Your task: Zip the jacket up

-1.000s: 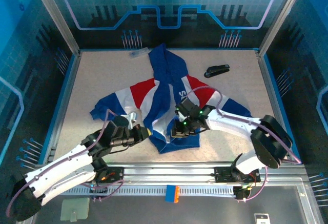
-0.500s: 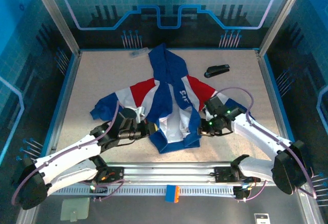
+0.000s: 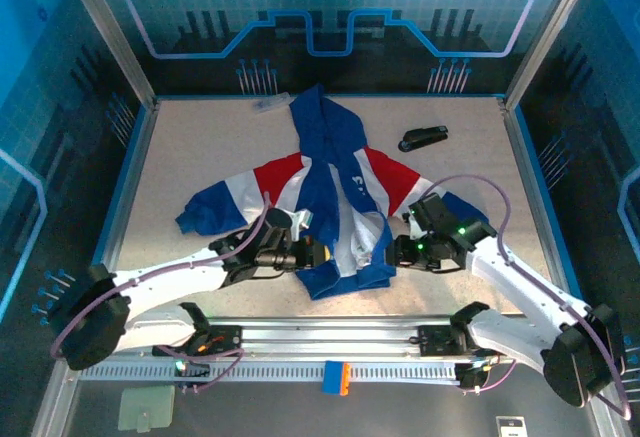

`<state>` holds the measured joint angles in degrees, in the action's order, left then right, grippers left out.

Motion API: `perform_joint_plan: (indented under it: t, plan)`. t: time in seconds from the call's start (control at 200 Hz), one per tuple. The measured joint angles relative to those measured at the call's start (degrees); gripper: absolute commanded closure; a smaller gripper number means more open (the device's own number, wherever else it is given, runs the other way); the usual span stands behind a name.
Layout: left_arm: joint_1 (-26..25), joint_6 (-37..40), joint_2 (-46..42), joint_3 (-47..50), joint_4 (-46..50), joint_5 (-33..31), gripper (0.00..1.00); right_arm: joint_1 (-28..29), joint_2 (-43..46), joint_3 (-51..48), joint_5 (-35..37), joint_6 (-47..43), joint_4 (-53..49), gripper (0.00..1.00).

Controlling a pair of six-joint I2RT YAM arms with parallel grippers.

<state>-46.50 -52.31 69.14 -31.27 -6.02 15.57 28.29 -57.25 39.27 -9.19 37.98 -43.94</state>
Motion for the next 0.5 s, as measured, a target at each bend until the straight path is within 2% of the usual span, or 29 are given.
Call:
perform_joint_plan:
  t: [0.255, 0.5]
  plan:
    - [-2.1, 0.2, 7.8, -5.4, -4.2, 1.9, 1.0, 0.0, 0.3, -6.2, -3.4, 5.8, 8.0, 0.57]
    - [-2.6, 0.2, 15.4, -9.0, -5.9, 3.0, 1.0, 0.2, -1.6, -6.6, -4.2, 8.2, 13.5, 0.56]
